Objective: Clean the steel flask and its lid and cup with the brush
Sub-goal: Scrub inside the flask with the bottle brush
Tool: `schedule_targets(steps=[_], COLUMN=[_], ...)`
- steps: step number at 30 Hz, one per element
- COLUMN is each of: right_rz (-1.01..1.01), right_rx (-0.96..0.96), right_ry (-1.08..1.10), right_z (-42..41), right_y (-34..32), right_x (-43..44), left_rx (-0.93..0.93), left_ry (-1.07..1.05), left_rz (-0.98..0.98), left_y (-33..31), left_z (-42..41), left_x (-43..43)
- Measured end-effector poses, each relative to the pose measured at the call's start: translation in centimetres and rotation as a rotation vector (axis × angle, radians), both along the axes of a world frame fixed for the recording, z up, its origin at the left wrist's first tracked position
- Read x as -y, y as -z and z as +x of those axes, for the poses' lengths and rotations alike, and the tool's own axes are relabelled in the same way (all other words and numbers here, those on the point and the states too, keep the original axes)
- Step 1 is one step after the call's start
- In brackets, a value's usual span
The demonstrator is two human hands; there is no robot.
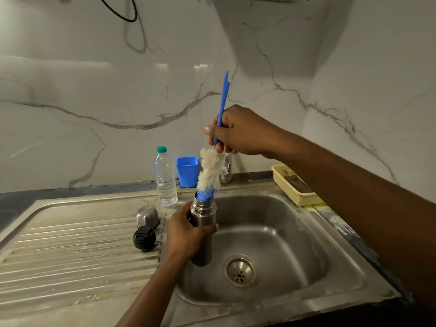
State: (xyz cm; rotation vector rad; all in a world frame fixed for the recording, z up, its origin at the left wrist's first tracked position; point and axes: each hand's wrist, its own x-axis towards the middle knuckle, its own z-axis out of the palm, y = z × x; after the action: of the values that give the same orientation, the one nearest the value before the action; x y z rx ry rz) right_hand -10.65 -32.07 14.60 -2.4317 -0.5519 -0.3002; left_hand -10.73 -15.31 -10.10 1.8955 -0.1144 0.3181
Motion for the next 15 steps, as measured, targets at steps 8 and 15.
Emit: schedule_targets(steps=[8, 15], right_rz=[-0.02, 0.006], right_rx=[-0.005, -0.023], right_ry=[0.013, 0.021], right_z=[-0.28, -0.62], right_y=[0.0, -0.75], right_x=[-0.44, -0.36], left_rx=[-0.062, -0.083], left_ry=[0.028, 0.046], left_rz=[0.0, -0.019], left_y=[0.08, -0.15], left_z=[0.1, 0.0], left_x=[-0.11, -0.01])
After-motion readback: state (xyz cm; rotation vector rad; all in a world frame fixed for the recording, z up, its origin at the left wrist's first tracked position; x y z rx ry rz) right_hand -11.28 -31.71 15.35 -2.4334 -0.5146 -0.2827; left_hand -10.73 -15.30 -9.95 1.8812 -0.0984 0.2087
